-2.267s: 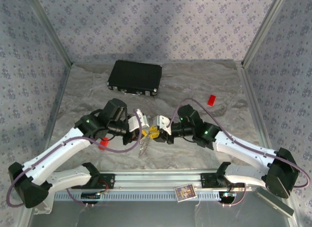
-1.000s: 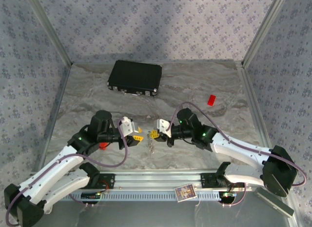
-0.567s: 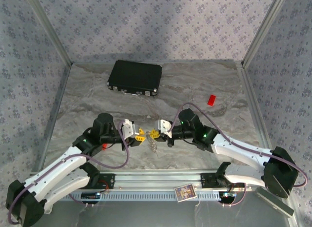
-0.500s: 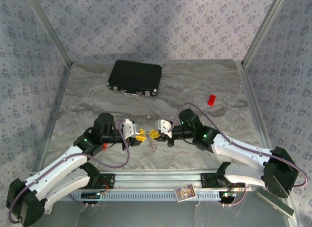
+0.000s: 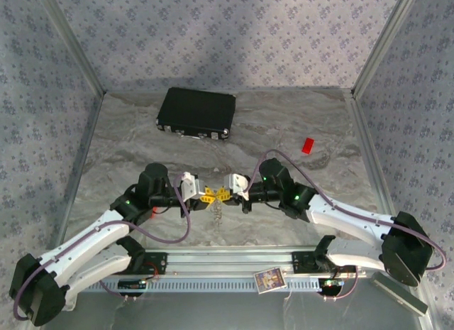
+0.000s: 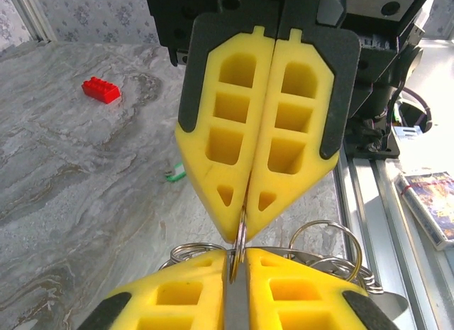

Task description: Put the keys on the keyring

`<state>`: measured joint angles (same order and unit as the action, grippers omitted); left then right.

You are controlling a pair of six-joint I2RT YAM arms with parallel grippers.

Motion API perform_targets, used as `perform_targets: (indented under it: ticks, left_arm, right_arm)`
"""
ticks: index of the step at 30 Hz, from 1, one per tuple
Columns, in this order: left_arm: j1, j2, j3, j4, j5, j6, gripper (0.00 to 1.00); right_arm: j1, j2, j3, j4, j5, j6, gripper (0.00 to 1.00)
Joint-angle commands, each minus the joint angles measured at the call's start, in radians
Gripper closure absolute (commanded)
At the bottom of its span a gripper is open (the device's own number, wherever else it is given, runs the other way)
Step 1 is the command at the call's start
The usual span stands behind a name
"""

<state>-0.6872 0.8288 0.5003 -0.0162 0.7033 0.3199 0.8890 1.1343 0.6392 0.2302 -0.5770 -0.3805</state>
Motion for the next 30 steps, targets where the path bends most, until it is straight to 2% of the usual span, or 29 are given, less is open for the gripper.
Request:
perform_targets:
  ticks: [1,4,6,9,11,13,16,22,30]
  left_arm:
    - [-0.005,0.004,-0.005,0.050,0.034,-0.004,0.89]
    - [-0.006,0.005,0.001,0.027,0.030,0.016,1.00]
    - [-0.005,-0.001,0.017,-0.013,0.010,0.044,1.00]
    - [-0.007,-0.013,0.058,-0.119,-0.033,0.102,1.00]
    - [-0.014,-0.007,0.109,-0.226,-0.070,0.152,1.00]
    - [-0.023,0.015,0.175,-0.345,-0.104,0.200,1.00]
    - [-0.038,0.064,0.261,-0.482,-0.146,0.243,1.00]
    - [-0.074,0.153,0.376,-0.621,-0.214,0.282,1.00]
    - [-0.098,0.232,0.470,-0.701,-0.234,0.264,1.00]
  right_arm:
    - [0.007,0.007,0.004,0.044,-0.023,0.020,1.00]
    - [0.007,0.006,0.002,0.042,-0.018,0.020,1.00]
    - [0.007,-0.003,0.004,0.017,0.001,0.012,1.00]
    - [0.005,-0.031,0.016,-0.096,0.066,-0.052,0.69]
    - [0.005,-0.045,0.044,-0.220,0.106,-0.116,0.63]
    - [0.004,-0.044,0.090,-0.346,0.127,-0.160,0.62]
    - [0.006,-0.041,0.132,-0.416,0.141,-0.181,0.64]
    - [0.016,-0.033,0.136,-0.331,0.133,-0.147,0.71]
    - [0.028,0.000,0.099,-0.186,0.092,-0.071,0.71]
